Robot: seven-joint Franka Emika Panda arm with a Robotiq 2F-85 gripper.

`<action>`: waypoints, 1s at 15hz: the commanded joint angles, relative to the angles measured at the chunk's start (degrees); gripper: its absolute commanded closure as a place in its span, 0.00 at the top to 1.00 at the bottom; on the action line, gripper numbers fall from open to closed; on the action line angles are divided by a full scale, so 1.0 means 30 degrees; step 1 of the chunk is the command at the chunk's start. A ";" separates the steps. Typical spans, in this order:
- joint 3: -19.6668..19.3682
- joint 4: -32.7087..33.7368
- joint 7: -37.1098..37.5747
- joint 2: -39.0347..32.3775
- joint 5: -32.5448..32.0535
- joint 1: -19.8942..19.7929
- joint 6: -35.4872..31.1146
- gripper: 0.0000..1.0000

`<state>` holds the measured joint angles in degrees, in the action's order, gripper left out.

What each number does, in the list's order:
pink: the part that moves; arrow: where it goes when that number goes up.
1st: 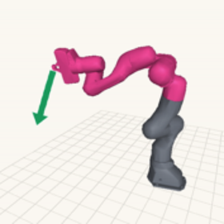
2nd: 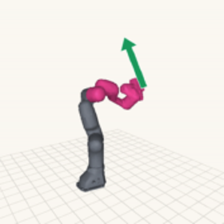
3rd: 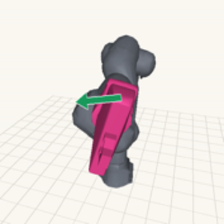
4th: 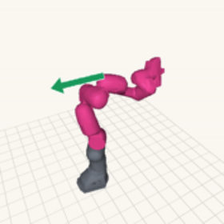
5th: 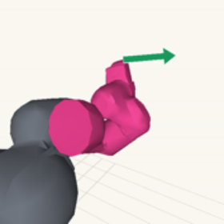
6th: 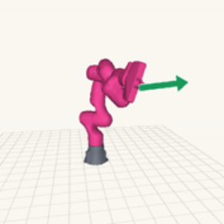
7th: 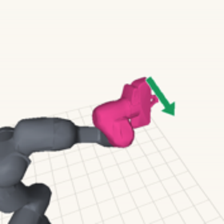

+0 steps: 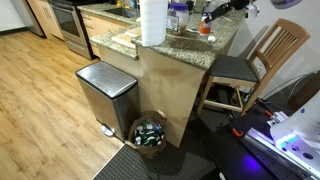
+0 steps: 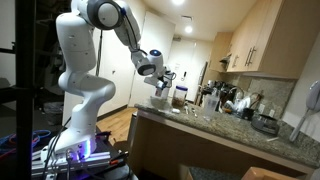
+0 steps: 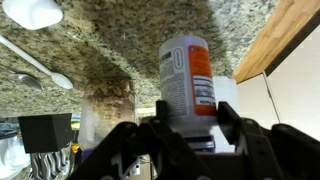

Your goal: Pick the bottle on top of the jar and put it on the counter

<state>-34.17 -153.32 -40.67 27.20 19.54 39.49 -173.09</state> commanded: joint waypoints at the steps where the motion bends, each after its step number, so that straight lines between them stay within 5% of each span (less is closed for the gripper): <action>1: -0.0677 0.0119 -0.1022 -0.0072 -0.0376 0.0351 0.0093 0.24; 5: -0.0494 0.0198 -0.0377 -0.0301 -0.0865 -0.0134 0.1011 0.24; 6: -0.0473 0.0002 -0.0395 -0.0181 -0.0798 0.0052 0.0439 0.49; 9: -0.0480 0.0003 -0.0335 -0.0190 -0.0797 0.0052 0.0605 0.49; 10: -0.0481 0.0003 -0.0334 -0.0190 -0.0797 0.0052 0.0630 0.24; 11: -0.1305 0.1853 -0.0367 -0.1979 -0.0013 0.1754 0.0315 0.24; 15: -0.4848 0.1930 -0.3750 -0.0928 0.1311 0.7508 -0.4333 0.24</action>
<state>-42.18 -149.27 -45.58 24.36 19.99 50.99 -178.36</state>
